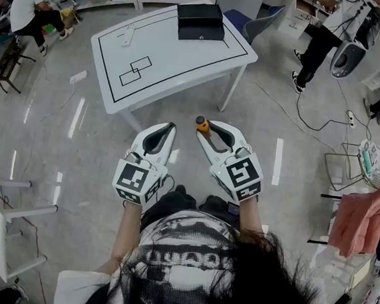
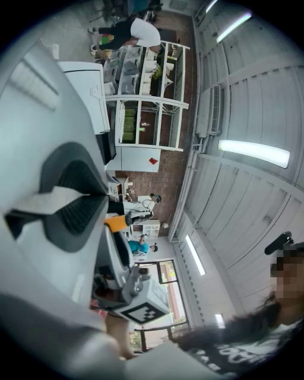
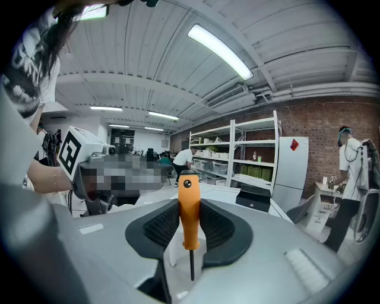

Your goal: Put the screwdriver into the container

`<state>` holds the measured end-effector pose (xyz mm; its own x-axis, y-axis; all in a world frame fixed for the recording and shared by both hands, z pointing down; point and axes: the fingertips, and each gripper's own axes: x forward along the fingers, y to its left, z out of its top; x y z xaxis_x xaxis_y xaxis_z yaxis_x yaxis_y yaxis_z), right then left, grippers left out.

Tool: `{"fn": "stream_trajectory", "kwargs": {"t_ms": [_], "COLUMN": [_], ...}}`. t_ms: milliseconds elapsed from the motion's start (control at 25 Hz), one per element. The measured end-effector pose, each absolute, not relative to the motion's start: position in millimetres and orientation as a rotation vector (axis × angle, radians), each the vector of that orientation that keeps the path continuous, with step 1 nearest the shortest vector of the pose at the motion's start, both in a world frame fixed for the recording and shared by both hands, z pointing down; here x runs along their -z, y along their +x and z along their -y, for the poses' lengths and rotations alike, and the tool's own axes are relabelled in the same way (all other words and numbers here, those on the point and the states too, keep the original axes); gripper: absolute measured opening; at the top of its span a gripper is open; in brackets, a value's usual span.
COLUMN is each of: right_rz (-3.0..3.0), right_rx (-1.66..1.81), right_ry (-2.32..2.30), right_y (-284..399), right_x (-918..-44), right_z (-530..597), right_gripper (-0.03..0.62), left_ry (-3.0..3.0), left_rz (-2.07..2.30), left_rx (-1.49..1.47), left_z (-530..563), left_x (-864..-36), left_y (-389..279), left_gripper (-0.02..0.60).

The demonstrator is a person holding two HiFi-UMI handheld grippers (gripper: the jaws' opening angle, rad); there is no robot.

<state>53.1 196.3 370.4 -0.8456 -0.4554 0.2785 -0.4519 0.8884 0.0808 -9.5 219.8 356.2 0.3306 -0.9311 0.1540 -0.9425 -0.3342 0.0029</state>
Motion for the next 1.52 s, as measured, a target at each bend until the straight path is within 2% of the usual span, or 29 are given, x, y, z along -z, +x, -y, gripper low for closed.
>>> {"fn": "stream_trajectory", "kwargs": {"t_ms": [1040, 1520], "right_rz": [2.697, 2.700], "right_rx": [-0.112, -0.123], "right_ry": [0.835, 0.770], "right_y": [20.7, 3.0], "right_x": [-384.6, -395.2], "right_z": [-210.8, -164.9], "right_gripper": [0.110, 0.110], "left_ry": [2.518, 2.446], "left_rz": [1.634, 1.666], "left_rx": [-0.138, -0.116], "left_z": [-233.1, -188.7], "left_x": [-372.2, -386.9], "left_y": [-61.2, -81.6], "left_gripper": [0.000, 0.000]}}
